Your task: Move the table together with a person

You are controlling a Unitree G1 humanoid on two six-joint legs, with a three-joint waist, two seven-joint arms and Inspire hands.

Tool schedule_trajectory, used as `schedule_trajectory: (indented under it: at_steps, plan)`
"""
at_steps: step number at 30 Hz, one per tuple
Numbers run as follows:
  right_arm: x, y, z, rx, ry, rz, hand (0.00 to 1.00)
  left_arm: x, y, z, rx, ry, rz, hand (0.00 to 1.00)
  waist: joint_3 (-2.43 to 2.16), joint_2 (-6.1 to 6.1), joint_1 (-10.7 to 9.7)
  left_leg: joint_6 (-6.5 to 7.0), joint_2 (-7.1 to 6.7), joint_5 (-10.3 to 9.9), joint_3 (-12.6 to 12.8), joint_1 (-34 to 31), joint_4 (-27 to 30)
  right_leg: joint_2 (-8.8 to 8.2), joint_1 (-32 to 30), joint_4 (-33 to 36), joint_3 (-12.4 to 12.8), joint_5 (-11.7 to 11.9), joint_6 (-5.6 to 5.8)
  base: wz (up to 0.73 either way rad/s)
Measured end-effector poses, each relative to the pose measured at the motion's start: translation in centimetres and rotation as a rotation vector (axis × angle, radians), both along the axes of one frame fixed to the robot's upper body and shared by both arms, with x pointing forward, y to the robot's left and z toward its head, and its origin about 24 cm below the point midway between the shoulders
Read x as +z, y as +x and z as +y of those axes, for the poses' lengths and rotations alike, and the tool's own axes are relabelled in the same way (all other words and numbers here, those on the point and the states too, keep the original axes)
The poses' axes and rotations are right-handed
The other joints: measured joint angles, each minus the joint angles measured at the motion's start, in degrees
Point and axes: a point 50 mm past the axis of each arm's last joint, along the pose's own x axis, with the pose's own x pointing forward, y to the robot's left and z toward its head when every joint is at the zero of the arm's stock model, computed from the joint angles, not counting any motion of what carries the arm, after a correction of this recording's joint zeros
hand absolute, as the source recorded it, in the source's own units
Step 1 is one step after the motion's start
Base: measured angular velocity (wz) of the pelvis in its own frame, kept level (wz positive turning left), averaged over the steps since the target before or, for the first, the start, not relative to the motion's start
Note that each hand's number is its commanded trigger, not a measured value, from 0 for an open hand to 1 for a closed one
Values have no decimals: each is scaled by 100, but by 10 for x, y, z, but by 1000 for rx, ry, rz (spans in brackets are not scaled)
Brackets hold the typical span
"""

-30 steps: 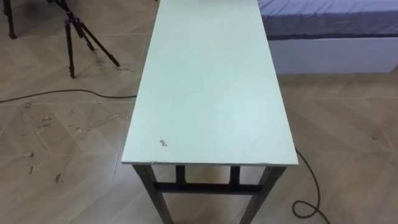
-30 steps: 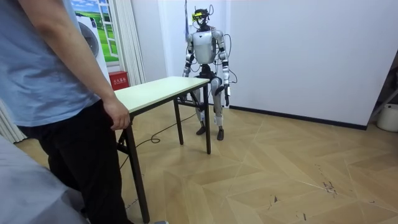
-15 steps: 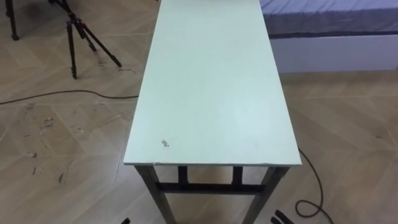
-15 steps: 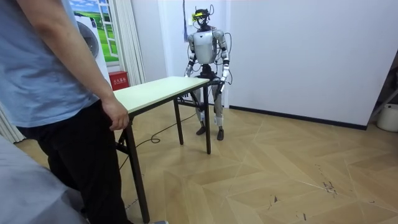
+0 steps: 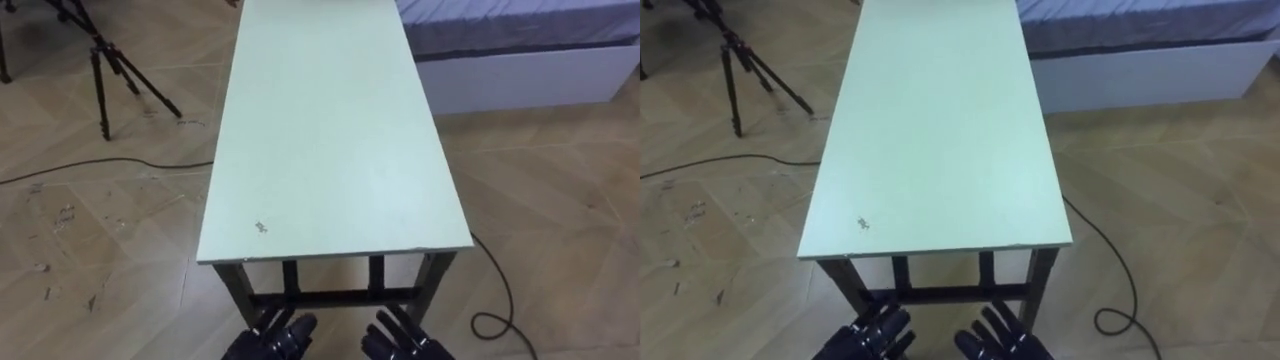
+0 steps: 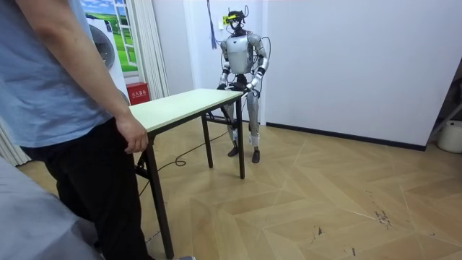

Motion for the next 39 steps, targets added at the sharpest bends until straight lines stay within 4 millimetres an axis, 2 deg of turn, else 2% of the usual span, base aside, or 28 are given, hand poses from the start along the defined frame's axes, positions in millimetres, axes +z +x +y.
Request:
schedule_trajectory:
  at_steps: [2,4,8,14,20,26,29,39]
  plan:
    - [3,6,5,1,31,-18,0,2,5,-3,-16,-3,-16,0,13,-20,2,0,0,0,-3,-5,0,3,1,-3,0,1,1,0]
    - [7,12,8,17,37,-44,0,4,10,-4,-22,-6,-33,0,6,-4,5,0,0,0,-5,-7,-1,5,3,-4,5,1,1,0]
    - [16,31,14,53,46,-113,0,15,22,-8,-37,-24,-90,0,67,-41,13,0,-2,0,-2,-12,-9,8,-3,-7,9,1,1,0]
    - [27,51,7,69,18,-183,0,19,36,-1,-15,-7,-121,0,69,-47,22,-1,-5,0,-3,-9,-32,10,8,-2,6,3,4,0]
    - [30,58,3,75,4,-197,0,22,45,8,22,15,-110,0,68,-55,30,-1,-4,0,-35,27,-42,12,76,-3,-20,11,8,2]
    - [32,70,2,67,-31,-165,0,24,62,19,64,57,-95,0,81,-33,202,0,-2,0,-33,138,-44,11,169,13,-24,15,3,0]
    - [33,77,3,61,-48,-140,0,25,66,26,94,75,-73,0,82,-25,222,0,-2,0,-32,158,-42,4,185,37,-26,15,3,0]
    - [37,90,1,-31,15,-57,0,30,77,27,125,0,-13,0,82,-22,222,7,-3,4,-36,165,-5,-4,186,58,-13,16,4,0]
